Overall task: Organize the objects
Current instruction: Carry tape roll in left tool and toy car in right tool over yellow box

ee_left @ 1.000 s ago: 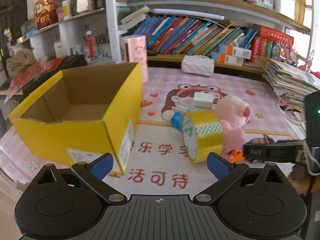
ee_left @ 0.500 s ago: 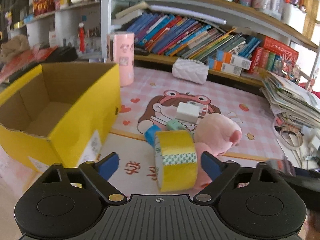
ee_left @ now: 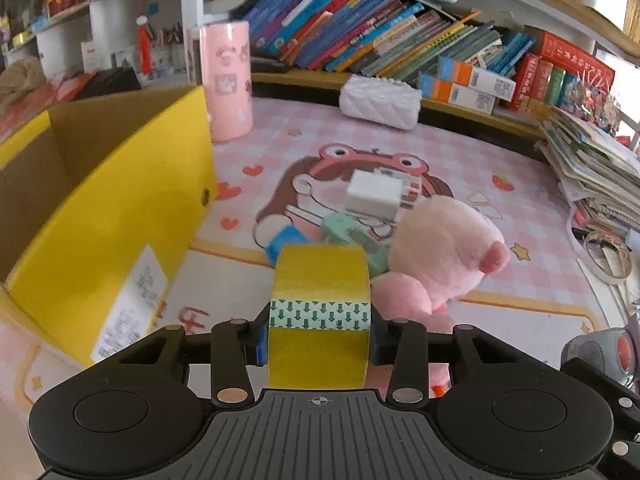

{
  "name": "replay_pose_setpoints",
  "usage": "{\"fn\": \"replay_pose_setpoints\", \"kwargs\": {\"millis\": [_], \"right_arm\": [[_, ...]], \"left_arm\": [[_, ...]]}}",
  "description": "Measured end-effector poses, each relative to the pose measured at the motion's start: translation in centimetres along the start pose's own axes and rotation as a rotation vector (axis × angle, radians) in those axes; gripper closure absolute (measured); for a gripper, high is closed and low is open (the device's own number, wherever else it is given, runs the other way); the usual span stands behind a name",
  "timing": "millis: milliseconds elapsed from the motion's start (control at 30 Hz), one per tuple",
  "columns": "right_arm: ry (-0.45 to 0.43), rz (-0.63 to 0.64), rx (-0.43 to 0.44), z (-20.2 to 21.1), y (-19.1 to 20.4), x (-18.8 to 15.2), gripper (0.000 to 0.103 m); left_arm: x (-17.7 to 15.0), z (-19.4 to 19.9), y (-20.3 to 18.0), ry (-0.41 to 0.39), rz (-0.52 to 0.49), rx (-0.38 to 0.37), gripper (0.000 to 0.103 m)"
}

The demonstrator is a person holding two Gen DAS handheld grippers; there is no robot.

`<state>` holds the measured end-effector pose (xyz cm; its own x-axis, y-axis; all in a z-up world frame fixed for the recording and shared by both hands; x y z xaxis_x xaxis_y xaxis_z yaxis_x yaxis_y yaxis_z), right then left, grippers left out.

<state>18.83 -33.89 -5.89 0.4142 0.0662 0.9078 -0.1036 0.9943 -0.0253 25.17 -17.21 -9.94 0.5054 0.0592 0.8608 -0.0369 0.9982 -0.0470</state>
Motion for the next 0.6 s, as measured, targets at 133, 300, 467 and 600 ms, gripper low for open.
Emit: {"fn": "replay_pose_setpoints", "kwargs": {"millis": [133,300,467,600], "right_arm": [[0.000,-0.003,0.005,0.1,0.4,0.1,0.042],[0.019,-0.021,0.012,0.3,1.6,0.0,0.042],[0.025,-0.041,0.009,1.0,3.2,-0.2,0.042],[0.015,-0.045,0.006,2.0,4.8,-0.1,0.042]], "left_arm": [[1.2,1.7,1.1,-0.045,0.015,0.002,0.064],[2.6,4.6,2.2,-0.109,0.006,-0.021,0.064],[3.0,7.1,3.5,-0.145,0.016,-0.057,0.064],[2.4,9.1,5.3,-0.148,0.027,-0.082,0.064]]}}
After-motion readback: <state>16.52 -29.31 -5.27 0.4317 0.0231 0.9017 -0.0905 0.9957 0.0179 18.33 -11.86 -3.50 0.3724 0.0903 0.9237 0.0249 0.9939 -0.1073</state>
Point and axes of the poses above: each gripper's, at about its wrist camera, not at the fingertips, and z roughly against the way its jaws point, y to its left, x to its top, the point moved 7 cm from there along -z, roughly the way its jaws point, and after that the axes turned 15 degrees about -y, right-handed, at the moved point
